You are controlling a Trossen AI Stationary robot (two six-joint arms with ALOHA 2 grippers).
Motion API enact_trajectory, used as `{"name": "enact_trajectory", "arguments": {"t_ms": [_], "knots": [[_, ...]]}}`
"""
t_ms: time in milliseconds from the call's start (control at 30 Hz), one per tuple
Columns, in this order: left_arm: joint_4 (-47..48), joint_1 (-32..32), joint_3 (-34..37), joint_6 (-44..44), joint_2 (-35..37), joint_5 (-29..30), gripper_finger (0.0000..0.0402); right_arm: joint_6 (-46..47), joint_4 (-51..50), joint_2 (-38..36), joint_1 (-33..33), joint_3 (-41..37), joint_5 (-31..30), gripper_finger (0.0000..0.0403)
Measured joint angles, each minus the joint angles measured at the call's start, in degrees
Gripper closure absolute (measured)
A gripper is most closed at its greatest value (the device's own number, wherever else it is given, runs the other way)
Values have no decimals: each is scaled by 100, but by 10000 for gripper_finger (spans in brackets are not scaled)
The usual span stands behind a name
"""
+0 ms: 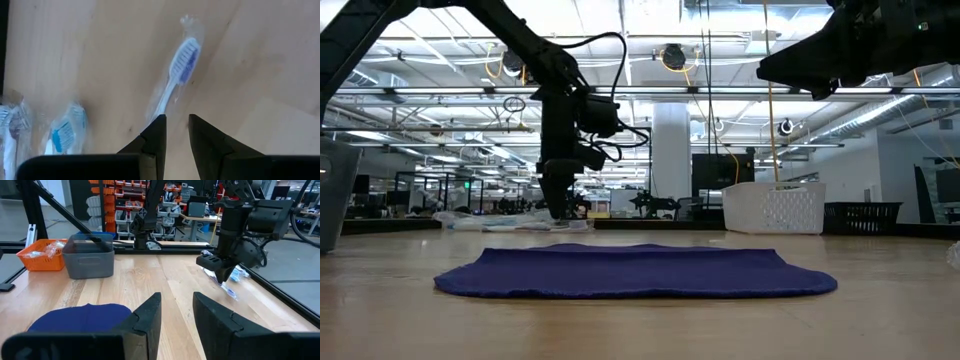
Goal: Pick & Place Toothbrushes
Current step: Put the violet toothbrush into the black basket
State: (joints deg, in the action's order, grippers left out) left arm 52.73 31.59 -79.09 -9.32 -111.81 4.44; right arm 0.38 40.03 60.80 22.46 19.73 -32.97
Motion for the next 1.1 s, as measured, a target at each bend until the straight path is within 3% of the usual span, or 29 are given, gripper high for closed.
{"name": "enact_trajectory", "arguments": {"t_ms": [200,533,1100], "knots": [[-79,0,0,112,0,-196,305,-1,0,0,0,0,0,298],[-358,-17,0,410,-2,103,200,0,0,0,0,0,0,298],[-623,-48,-18,136,-566,-9,196,0,-19,0,0,0,2,298]]}}
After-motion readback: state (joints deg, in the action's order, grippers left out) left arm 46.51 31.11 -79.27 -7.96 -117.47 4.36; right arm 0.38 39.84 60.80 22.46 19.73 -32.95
